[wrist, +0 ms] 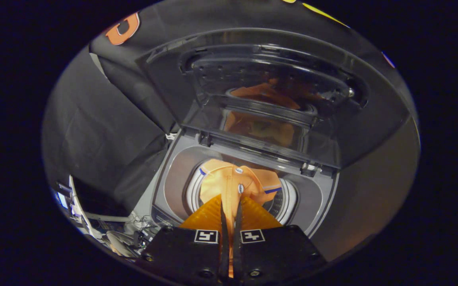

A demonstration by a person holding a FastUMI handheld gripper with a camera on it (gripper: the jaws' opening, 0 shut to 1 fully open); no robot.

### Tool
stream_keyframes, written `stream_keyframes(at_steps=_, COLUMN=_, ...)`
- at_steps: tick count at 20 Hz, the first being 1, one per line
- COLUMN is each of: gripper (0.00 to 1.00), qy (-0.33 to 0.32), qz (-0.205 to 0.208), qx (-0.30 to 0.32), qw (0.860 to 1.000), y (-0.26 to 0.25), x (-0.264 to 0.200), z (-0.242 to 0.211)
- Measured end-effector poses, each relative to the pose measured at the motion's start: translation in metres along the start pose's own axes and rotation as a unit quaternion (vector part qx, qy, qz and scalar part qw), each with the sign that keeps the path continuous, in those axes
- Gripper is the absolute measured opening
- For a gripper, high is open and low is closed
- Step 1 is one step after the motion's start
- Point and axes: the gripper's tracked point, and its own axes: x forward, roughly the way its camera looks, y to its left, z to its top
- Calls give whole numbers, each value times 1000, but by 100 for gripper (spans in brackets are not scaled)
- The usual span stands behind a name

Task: Put the clothes into the washing machine and then close the washing machine lid.

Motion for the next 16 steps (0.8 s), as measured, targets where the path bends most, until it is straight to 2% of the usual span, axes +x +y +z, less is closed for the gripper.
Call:
stream_keyframes(at_steps=9, gripper=14, qy=1, qz=-6, qx=2, qw=1000, y=-2, x=2, z=-1)
stream_keyframes(at_steps=11, gripper=40, qy=-2, qz=1, qx=-2, qw=1000, y=0, x=0, z=-4)
stream_keyframes(at_steps=15, gripper=93, qy=-26, qz=-25, qx=-13, qw=999, y=-5, x=-5, z=5)
stream_keyframes(at_steps=16, gripper=94, qy=-29, qz=-30, qx=-10, qw=999, y=-8, x=-5, z=2)
